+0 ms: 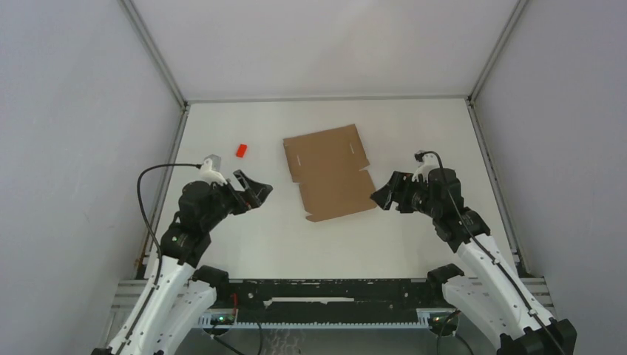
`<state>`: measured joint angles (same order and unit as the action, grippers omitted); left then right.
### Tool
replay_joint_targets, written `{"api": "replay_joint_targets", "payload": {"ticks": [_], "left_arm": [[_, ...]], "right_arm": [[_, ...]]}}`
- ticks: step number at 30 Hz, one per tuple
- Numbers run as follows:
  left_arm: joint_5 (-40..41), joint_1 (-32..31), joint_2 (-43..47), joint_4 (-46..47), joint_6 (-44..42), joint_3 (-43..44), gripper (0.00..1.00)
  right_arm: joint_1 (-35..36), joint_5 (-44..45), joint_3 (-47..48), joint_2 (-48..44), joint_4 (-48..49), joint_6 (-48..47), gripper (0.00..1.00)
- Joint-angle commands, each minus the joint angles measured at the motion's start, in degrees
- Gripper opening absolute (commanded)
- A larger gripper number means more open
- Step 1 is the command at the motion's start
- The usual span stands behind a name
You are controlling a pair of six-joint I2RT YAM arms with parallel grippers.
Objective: Fold the paper box
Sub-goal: Adjust the paper box at the center of the board.
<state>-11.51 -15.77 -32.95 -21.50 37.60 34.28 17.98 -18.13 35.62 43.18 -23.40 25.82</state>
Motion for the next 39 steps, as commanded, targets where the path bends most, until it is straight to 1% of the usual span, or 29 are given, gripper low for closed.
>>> {"api": "replay_joint_targets", "payload": {"ticks": [1,5,7,15,18,21,22,25,26,27,28,31,34,36,37,39], "left_arm": [[5.05,-1.09,-1.91,3.55,-1.76,1.38,1.0],[5.74,-1.58,-2.36,3.66,-1.39,1.4,1.0],[6.17,-1.91,-2.59,3.93,-0.95,1.28,1.0],[8.32,-3.41,-4.78,6.84,1.24,0.36,1.0],[10.59,-4.04,-8.88,9.0,2.7,2.27,1.0],[14.46,-4.9,-15.37,10.15,2.21,5.75,1.0],[15.39,-4.89,-18.06,10.98,2.13,6.46,1.0],[18.1,-4.81,-24.55,12.88,1.85,9.83,0.99],[18.52,-4.8,-26.96,13.49,1.79,10.97,0.96],[18.79,-4.8,-29.09,13.95,1.73,12.18,0.93],[19.24,-4.73,-30.98,14.67,1.76,13.14,0.91],[20.2,-4.22,-36.08,15.74,1.71,16.07,0.9],[20.0,-2.84,-41.45,15.98,1.42,19.69,0.89],[18.19,-1.35,-46.12,16.04,1.64,22.33,0.92],[16.93,-0.76,-48.2,16.01,1.52,23.81,0.95],[15.68,-0.16,-51.58,15.59,0.09,26.65,0.97]], "right_arm": [[-0.36,-1.32,1.2,-0.42,3.22,-1.67,0.89],[-0.4,-2.22,1.21,0.31,3.7,-2.41,0.93],[-0.44,-2.26,1.21,0.85,3.77,-2.75,0.99],[-0.53,-2.67,1.25,3.04,5.13,-1.74,1.0],[-1.74,-2.6,2.74,5.04,7.05,-1.26,1.0],[-5.55,-4.94,6.15,9.66,8.93,-1.05,0.99],[-7.33,-6.29,7.56,11.63,9.35,-1.27,0.97],[-9.63,-5.37,14.04,19.28,8.35,-3.41,0.83],[-9.88,-4.34,16.1,21.75,7.67,-4.29,0.79],[-10.11,-3.5,18.21,23.91,7.17,-5.08,0.77],[-10.15,-2.81,20.03,26.24,6.81,-5.73,0.75],[-10.11,-2.29,24.8,32.11,6.77,-6.09,0.75],[-9.1,-2.0,28.55,37.26,8.1,-6.86,0.73],[-7.39,1.33,32.71,41.93,5.97,-8.89,0.72],[-6.79,2.32,34.69,43.94,4.41,-9.81,0.72],[-5.9,3.14,37.83,47.36,1.58,-11.6,0.72]]}}
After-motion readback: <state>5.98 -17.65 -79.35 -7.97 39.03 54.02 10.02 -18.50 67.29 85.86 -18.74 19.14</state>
